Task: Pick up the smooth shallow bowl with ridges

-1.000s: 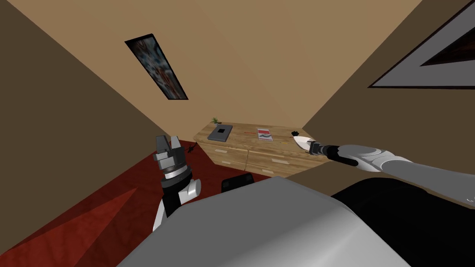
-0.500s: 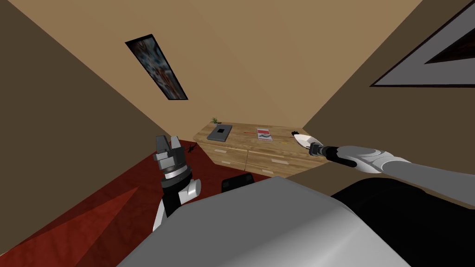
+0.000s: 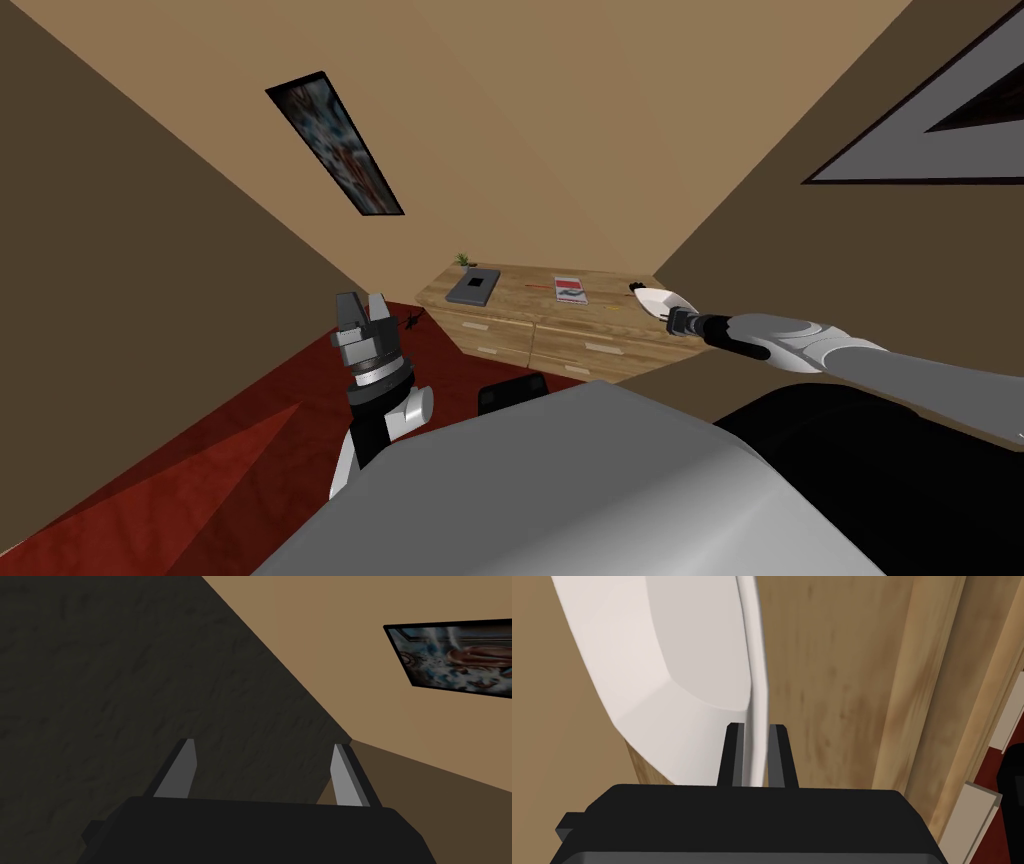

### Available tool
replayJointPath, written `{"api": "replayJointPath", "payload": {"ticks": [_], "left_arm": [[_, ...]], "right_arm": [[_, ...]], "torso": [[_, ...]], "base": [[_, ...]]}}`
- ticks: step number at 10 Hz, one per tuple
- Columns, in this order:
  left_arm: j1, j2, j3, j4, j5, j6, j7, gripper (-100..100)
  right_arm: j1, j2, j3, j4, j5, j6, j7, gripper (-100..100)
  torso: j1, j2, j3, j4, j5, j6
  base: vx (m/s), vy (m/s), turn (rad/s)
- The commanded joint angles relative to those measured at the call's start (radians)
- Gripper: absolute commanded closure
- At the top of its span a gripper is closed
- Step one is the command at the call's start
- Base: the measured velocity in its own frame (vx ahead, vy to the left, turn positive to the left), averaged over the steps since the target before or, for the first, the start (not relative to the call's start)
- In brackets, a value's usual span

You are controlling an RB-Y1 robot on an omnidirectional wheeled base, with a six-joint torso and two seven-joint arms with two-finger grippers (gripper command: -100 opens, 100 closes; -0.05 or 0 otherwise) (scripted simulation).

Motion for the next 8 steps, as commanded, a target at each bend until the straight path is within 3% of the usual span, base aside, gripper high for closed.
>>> {"api": "replayJointPath", "payload": {"ticks": [1,8], "left_arm": [[0.000,0.000,0.000,0.000,0.000,0.000,0.000,0],[0.000,0.000,0.000,0.000,0.000,0.000,0.000,0]], "right_arm": [[-0.026,0.015,-0.020,0.035,0.049,-0.040,-0.013,100],[-0.111,0.081,-0.113,0.157,0.247,-0.191,-0.067,100]], "torso": [[0.000,0.000,0.000,0.000,0.000,0.000],[0.003,0.000,0.000,0.000,0.001,0.000]], "base": [[0.004,0.046,-0.061],[0.001,0.040,-0.034]]}}
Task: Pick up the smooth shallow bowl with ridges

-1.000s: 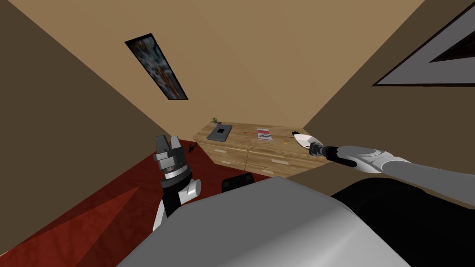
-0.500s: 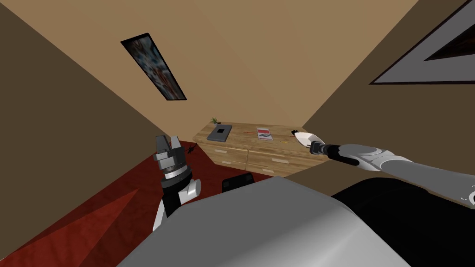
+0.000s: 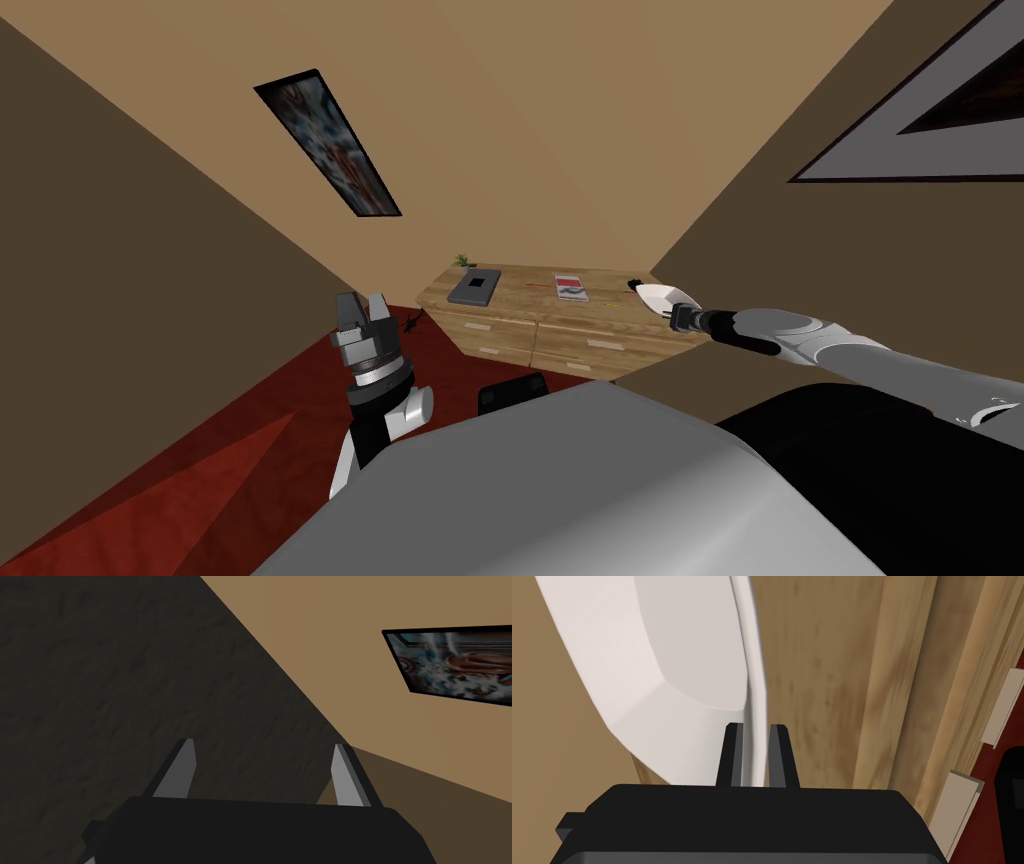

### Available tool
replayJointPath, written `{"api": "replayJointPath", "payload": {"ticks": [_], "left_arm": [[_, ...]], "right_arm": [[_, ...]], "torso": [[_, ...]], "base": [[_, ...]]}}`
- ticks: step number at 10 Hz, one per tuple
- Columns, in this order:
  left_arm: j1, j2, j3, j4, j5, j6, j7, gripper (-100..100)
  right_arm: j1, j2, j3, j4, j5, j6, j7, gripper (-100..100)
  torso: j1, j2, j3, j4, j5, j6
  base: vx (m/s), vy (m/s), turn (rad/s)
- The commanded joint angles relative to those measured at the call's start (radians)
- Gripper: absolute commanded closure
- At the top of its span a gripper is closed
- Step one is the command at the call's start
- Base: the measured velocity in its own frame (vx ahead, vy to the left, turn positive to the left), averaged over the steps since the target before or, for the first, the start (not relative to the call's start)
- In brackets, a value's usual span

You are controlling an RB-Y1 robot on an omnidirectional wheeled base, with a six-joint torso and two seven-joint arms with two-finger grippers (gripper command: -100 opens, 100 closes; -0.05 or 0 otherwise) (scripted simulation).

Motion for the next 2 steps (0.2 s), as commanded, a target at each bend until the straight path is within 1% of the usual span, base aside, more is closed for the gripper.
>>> {"api": "replayJointPath", "payload": {"ticks": [1,2], "left_arm": [[0.000,0.000,0.000,0.000,0.000,0.000,0.000,0],[0.000,0.000,0.000,0.000,0.000,0.000,0.000,0]], "right_arm": [[0.000,0.000,0.000,0.000,0.000,0.000,0.000,100],[-0.001,0.001,-0.001,0.002,0.003,-0.005,-0.002,0]], "torso": [[0.000,0.000,0.000,0.000,0.000,0.000],[-0.001,0.000,0.000,0.000,0.000,0.000]], "base": [[0.000,0.015,-0.011],[0.000,0.000,0.000]]}}
